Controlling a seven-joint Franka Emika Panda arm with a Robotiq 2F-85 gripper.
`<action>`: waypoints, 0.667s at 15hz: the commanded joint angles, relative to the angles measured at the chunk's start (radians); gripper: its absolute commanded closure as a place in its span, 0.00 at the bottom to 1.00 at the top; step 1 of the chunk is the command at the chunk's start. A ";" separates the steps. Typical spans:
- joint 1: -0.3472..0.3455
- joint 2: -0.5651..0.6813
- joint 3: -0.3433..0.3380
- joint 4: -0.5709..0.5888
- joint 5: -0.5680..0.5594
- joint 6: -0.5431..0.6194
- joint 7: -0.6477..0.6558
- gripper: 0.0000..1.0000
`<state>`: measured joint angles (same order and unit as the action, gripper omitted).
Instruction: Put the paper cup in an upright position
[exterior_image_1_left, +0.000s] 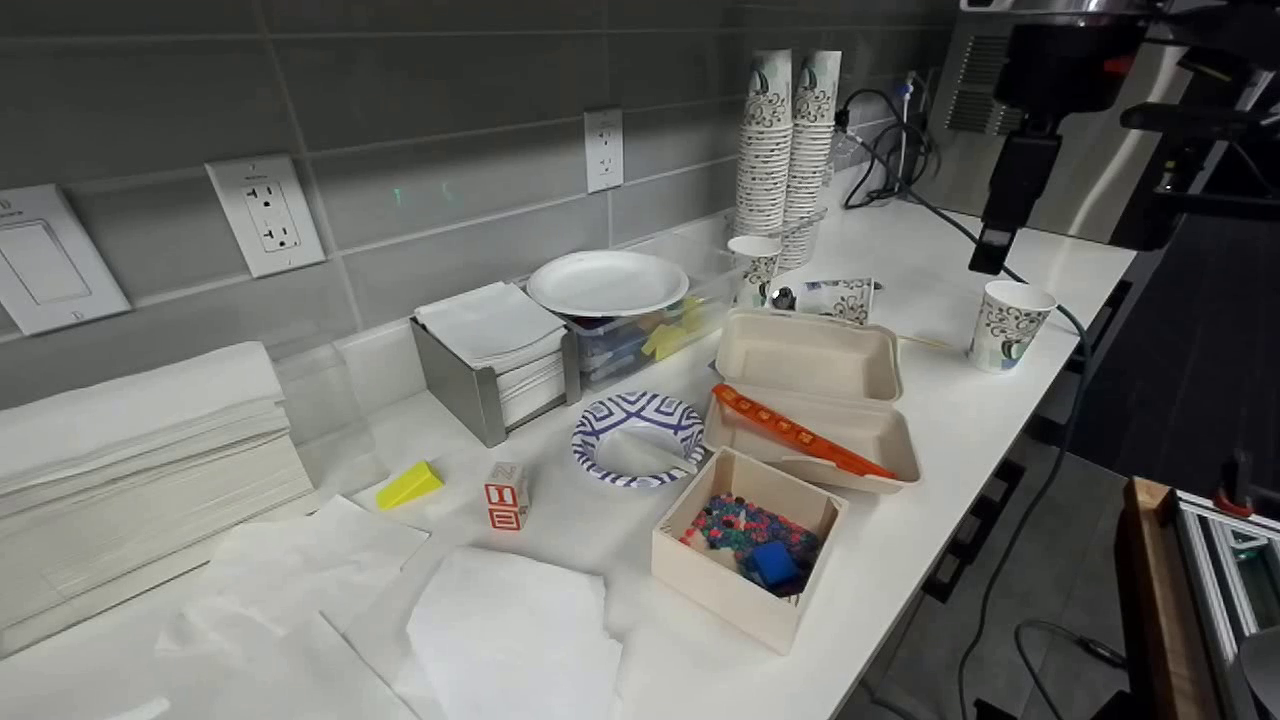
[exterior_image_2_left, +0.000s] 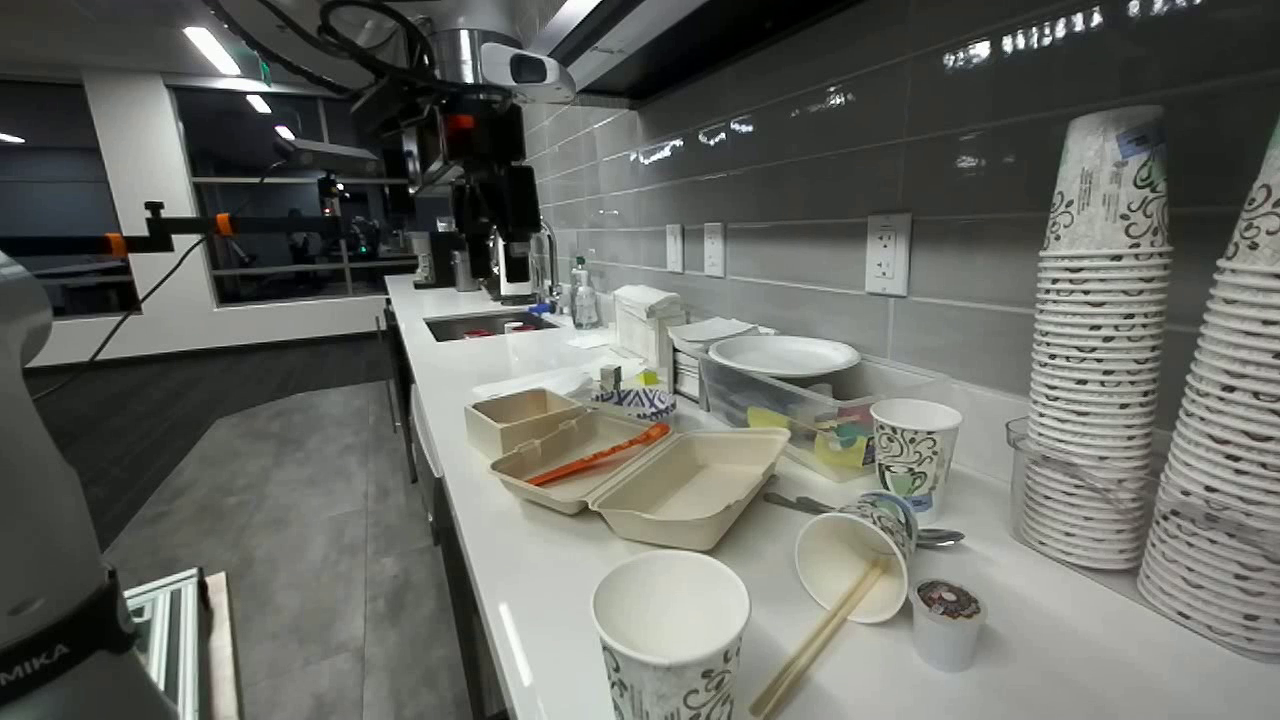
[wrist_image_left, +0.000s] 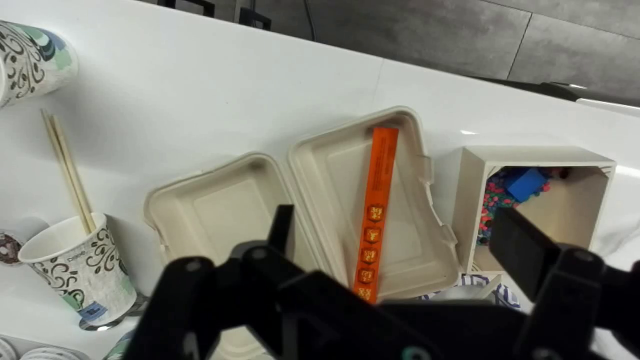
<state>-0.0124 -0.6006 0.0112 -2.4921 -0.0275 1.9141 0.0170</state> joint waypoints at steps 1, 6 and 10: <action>0.002 0.000 -0.002 0.002 -0.001 -0.003 0.001 0.00; 0.002 0.018 -0.011 0.007 0.014 0.023 0.002 0.00; -0.047 0.168 -0.068 0.078 0.043 0.058 0.055 0.00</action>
<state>-0.0264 -0.5601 -0.0200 -2.4727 -0.0169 1.9294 0.0464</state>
